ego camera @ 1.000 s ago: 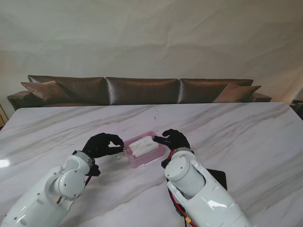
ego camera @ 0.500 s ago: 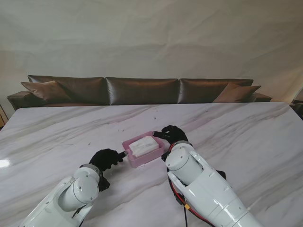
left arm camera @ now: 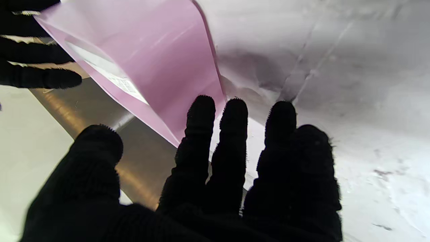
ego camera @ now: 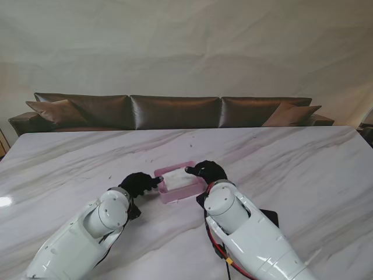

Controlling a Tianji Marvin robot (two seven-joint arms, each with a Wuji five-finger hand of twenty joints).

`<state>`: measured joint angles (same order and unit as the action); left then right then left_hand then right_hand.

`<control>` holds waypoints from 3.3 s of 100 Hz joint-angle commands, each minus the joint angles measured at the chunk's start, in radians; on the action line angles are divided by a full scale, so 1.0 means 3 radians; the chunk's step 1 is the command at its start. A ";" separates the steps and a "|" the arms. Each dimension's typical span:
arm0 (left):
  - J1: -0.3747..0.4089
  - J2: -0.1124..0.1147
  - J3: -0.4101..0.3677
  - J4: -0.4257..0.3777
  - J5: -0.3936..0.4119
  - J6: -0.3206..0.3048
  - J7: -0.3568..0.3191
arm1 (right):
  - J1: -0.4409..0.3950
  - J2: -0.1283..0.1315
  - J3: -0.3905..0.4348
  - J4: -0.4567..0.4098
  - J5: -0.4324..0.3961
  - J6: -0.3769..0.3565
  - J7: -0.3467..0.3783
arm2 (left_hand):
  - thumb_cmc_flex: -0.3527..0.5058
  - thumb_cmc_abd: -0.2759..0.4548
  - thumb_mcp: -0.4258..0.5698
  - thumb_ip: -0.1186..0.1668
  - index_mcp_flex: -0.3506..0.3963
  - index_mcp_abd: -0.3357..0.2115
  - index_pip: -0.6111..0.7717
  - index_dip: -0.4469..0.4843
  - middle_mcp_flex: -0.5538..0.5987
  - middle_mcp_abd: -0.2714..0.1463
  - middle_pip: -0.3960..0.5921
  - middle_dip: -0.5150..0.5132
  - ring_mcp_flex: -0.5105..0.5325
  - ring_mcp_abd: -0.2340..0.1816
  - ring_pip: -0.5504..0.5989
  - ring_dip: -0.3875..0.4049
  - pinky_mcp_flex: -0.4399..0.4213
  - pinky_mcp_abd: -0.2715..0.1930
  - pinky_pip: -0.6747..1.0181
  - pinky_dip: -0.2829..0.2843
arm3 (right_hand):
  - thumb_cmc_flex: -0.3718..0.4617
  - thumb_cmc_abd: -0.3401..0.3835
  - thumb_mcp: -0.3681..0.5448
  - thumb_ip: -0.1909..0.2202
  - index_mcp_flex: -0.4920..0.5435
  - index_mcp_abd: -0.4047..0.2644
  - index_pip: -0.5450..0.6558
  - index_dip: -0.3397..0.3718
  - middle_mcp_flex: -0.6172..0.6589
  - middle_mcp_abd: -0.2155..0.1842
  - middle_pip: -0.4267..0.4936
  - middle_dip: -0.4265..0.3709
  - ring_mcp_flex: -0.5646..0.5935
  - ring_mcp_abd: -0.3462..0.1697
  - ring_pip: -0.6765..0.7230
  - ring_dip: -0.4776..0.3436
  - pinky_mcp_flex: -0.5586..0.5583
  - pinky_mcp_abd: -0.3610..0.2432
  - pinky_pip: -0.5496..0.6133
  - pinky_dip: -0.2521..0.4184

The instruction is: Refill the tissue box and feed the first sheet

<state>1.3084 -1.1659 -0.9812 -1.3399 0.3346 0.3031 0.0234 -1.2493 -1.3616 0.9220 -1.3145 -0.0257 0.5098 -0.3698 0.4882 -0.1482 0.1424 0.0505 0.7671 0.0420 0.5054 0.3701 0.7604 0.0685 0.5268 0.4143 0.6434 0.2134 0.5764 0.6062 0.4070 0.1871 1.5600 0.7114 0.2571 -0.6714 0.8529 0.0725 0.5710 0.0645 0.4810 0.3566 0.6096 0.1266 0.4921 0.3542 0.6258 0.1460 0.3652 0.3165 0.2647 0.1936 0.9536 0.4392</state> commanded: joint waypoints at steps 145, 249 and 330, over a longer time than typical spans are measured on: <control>0.0879 0.0069 -0.0595 -0.0630 -0.0094 -0.0871 -0.0028 | -0.1340 0.0596 0.0840 -0.1677 -0.1676 0.0733 0.0727 | 0.0179 0.0150 -0.0170 0.0116 -0.0109 -0.0220 -0.0213 -0.0096 -0.0066 -0.0156 -0.0185 -0.0079 -0.0093 -0.0044 -0.0334 -0.0194 -0.0375 0.0223 -0.1076 -0.0083 | -0.0160 0.0120 -0.0048 0.0010 -0.0047 -0.0068 -0.0069 0.0006 -0.0187 -0.0043 -0.0003 0.0037 -0.0239 0.0157 0.0021 0.0049 -0.0100 0.0057 -0.0096 -0.0034; 0.1257 0.0042 -0.0685 -0.0870 -0.0183 -0.1102 0.0161 | -0.1909 0.0604 0.1242 -0.1924 -0.1595 0.1191 0.0815 | 0.0273 0.0106 -0.0150 0.0136 -0.0220 -0.0323 -0.0365 -0.0105 -0.0251 -0.0233 -0.0527 -0.0389 -0.0334 -0.0187 -0.0786 -0.0657 -0.1055 0.0358 -0.2219 -0.0845 | -0.0067 0.0227 -0.0109 0.0050 -0.0545 0.0308 -0.0168 -0.0081 -0.0472 0.0488 -0.0229 -0.0315 -0.0508 0.0606 0.0029 -0.0112 0.0025 0.0421 -0.0117 -0.0001; 0.1377 0.0036 -0.0751 -0.0941 -0.0258 -0.1047 0.0166 | -0.1704 0.0684 0.0968 -0.1710 -0.1368 0.0733 0.1096 | 0.0279 0.0136 -0.0151 0.0148 -0.0166 -0.0252 -0.0335 -0.0110 -0.0133 -0.0170 -0.0407 -0.0327 -0.0157 -0.0036 -0.0521 -0.0440 -0.0661 0.0345 -0.1487 -0.0457 | -0.0048 0.0119 -0.0118 0.0081 -0.0209 0.0031 0.0037 -0.0085 -0.0302 0.0109 -0.0054 -0.0267 -0.0556 0.0284 -0.0002 -0.0128 -0.0082 0.0219 -0.0119 0.0015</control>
<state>1.7229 -1.1513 -1.2114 -1.6159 0.2526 -0.0157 0.0925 -1.7591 -1.1756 1.2153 -1.8495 -0.3963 0.7375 -0.0836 0.5616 -0.1383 0.1047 0.0604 0.7402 -0.0103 0.4108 0.3490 0.6995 0.0432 0.3890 0.3079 0.5596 0.2014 0.4027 0.4589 0.1942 0.2887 1.5590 0.5516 0.2468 -0.6114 0.8249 0.0727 0.4788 0.1185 0.4804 0.3243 0.4737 0.1212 0.4440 0.2666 0.4811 0.2717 0.3641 0.2804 0.2546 0.2814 0.9168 0.4298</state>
